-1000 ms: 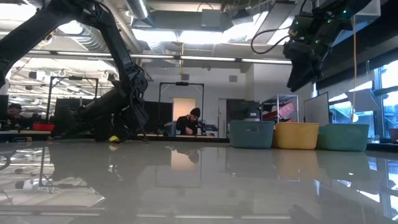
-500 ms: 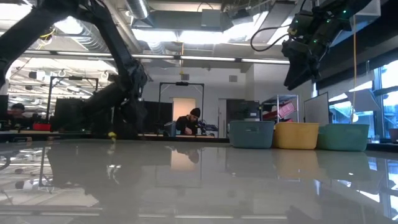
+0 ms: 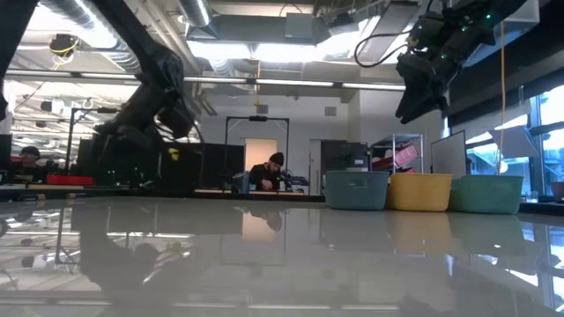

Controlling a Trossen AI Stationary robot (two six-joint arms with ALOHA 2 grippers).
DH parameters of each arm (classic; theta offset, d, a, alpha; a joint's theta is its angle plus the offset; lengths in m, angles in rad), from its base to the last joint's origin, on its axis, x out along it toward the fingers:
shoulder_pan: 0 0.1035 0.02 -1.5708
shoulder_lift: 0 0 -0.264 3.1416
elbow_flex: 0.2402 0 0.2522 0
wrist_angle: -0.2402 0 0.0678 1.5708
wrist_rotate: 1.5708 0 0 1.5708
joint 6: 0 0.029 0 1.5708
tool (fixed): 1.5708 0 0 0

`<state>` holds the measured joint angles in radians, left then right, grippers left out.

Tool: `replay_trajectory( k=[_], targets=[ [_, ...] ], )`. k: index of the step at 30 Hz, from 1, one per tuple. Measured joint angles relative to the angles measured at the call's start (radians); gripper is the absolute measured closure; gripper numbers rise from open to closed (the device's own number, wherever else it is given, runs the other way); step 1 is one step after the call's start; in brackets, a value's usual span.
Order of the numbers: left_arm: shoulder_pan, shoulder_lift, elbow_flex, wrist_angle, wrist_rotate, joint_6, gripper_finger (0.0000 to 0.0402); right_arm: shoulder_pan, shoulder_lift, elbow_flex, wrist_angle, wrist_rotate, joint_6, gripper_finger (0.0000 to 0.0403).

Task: Sort batteries
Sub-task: Put the black battery into the yellow bin

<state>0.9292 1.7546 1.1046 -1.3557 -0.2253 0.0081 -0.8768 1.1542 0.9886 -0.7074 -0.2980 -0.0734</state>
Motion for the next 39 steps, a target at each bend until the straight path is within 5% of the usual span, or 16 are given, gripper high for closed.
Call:
replay_trajectory(
  k=[5,13,17,21,29,39],
  targets=[
    [0.007,0.006,0.000,0.003,0.004,-0.096,0.0162,0.000,0.000,0.000,0.009,-0.021,0.002,0.0226],
    [0.013,0.007,0.000,0.017,0.004,-0.155,0.0385,0.000,0.000,0.000,0.008,-0.028,0.001,0.0226],
    [0.014,0.011,0.000,0.042,-0.005,-0.190,0.0396,0.000,0.000,0.000,0.008,-0.028,0.001,0.0226],
    [0.026,0.050,-0.002,0.058,-0.013,-0.391,0.0399,0.000,0.000,0.000,0.007,-0.028,-0.002,0.0226],
    [-0.014,0.102,-0.035,0.085,-0.136,-0.522,0.0401,0.000,0.000,-0.001,-0.007,-0.029,-0.037,0.0226],
    [-0.033,0.100,-0.037,0.116,-0.049,-0.735,0.0401,0.000,0.000,-0.001,-0.002,-0.029,-0.113,0.0226]
  ],
)
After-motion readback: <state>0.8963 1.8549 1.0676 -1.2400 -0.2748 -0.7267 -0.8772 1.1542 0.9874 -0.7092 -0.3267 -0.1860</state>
